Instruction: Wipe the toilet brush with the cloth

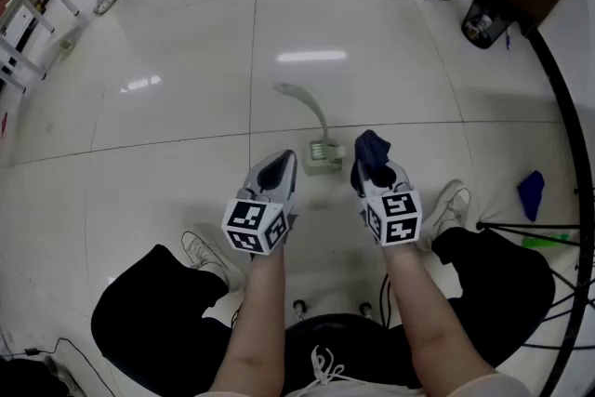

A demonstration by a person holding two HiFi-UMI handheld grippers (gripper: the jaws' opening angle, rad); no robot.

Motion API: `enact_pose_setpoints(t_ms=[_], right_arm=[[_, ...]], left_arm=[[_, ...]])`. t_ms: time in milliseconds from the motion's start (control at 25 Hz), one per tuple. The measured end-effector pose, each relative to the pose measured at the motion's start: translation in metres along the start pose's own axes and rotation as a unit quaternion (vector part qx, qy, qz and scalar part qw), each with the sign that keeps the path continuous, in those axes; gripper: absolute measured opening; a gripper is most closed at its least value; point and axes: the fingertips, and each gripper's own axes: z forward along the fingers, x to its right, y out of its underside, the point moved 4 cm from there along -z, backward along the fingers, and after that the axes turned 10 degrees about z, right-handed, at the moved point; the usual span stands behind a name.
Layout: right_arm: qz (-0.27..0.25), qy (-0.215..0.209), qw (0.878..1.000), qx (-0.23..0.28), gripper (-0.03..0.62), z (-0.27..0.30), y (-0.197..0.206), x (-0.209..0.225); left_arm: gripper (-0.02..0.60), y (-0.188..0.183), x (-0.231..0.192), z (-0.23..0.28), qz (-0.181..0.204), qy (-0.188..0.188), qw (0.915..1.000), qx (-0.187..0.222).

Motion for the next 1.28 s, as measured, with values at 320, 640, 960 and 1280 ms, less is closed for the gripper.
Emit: enact_pose_setpoints(t_ms=[320,640,960,1280], right_arm=[[-0.011,-0.054,0.995,-0.089,0.061,0.062,0.091,-0.019],[-0.032,-0.138,0.98,-0.141,0.061,0.111,0.146,-0.063],[0.035,-0.142,0.978,-0.148,0.061,0.144,0.156,-0.055],[0.173,-0.095,0.969,-0.149,0.066,0.149,0.164,-0.007]], left_arm=[[0.006,0.073,-0.01,0.046,-0.009,0.023,0.9974,-0.068],[0.006,0.129,-0.032,0.089,-0.037,0.053,0.9922,-0.107],[0.006,0.148,-0.033,0.114,-0.021,0.097,0.9865,-0.13],[0.006,0.15,-0.03,0.114,-0.003,0.098,0.9856,-0.138]])
